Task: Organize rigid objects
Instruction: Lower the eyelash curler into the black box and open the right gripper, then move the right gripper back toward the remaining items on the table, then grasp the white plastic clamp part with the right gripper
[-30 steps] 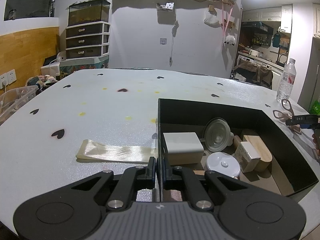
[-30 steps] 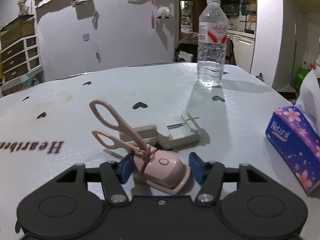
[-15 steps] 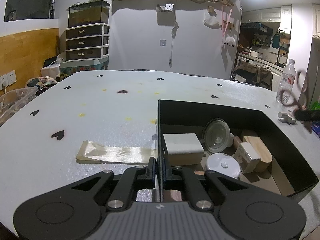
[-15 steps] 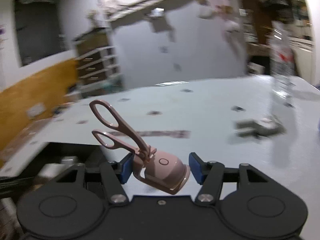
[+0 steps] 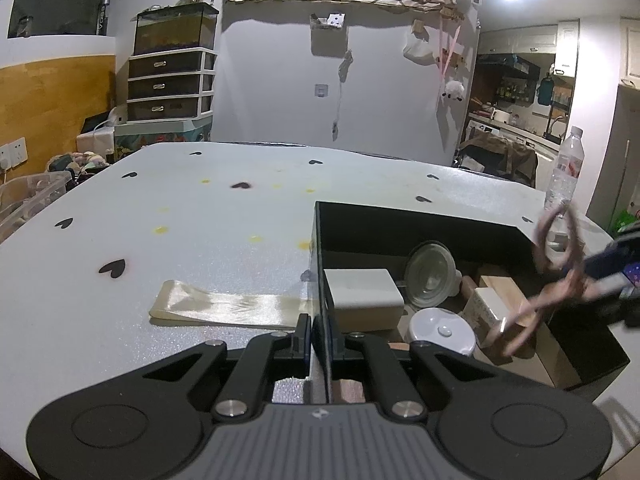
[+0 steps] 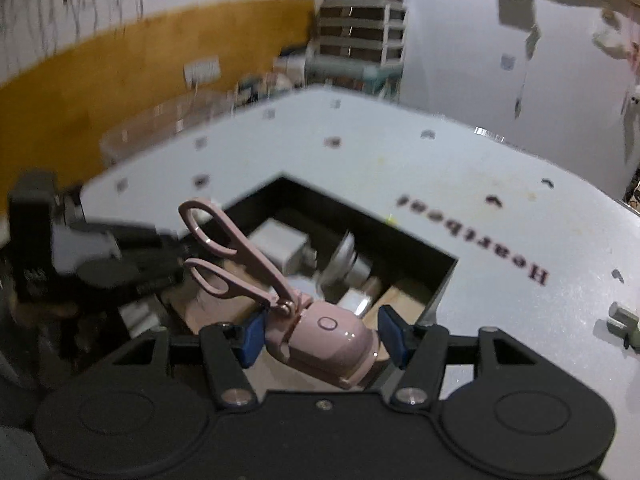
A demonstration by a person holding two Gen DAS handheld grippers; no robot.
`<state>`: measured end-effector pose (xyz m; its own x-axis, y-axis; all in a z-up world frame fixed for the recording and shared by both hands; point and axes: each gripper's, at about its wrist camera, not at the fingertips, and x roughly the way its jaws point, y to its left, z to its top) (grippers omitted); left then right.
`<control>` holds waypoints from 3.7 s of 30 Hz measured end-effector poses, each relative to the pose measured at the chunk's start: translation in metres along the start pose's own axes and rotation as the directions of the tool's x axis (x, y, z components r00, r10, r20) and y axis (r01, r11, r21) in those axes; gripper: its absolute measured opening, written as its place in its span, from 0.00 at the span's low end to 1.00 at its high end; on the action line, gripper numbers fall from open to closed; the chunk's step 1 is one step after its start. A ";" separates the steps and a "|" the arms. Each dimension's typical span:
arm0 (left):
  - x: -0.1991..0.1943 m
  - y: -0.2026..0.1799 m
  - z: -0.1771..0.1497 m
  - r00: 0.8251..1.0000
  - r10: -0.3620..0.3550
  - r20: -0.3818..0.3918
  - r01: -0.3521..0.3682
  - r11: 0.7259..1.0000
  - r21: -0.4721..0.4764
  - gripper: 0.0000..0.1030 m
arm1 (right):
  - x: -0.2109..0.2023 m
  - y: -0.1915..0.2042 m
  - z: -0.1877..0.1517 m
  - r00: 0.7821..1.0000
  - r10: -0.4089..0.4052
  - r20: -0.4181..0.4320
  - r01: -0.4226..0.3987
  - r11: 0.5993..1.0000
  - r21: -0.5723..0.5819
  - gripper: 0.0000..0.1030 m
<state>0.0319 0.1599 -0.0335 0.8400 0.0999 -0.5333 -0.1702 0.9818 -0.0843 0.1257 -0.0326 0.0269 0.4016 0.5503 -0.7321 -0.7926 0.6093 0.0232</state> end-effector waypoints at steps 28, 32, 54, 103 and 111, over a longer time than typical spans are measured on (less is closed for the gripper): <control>0.000 0.000 0.000 1.000 -0.002 -0.001 0.002 1.000 0.007 0.07 | 0.002 0.010 -0.001 0.984 0.086 -0.156 -0.081 0.996 0.038 0.91; 0.000 0.000 0.000 1.000 -0.003 -0.001 0.003 1.000 0.006 0.07 | -0.001 0.013 -0.003 0.983 0.098 -0.155 -0.091 0.995 0.049 0.95; 0.000 0.000 0.000 1.000 -0.001 -0.001 0.001 1.000 0.007 0.07 | -0.051 -0.001 -0.006 0.999 0.036 0.020 -0.037 0.996 0.075 1.00; 0.003 -0.005 0.000 1.000 0.020 -0.010 -0.020 1.000 0.007 0.07 | 0.028 -0.319 -0.093 0.862 -0.500 0.085 0.443 0.823 0.356 1.00; 0.003 -0.006 0.000 1.000 0.021 -0.010 -0.021 1.000 0.007 0.07 | 0.037 -0.294 -0.088 0.880 -0.467 0.089 0.429 0.861 0.273 0.86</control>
<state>0.0358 0.1546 -0.0346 0.8312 0.1189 -0.5431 -0.1840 0.9806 -0.0669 0.3331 -0.2415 -0.0663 0.7641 0.2507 -0.5945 -0.3850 0.9165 -0.1084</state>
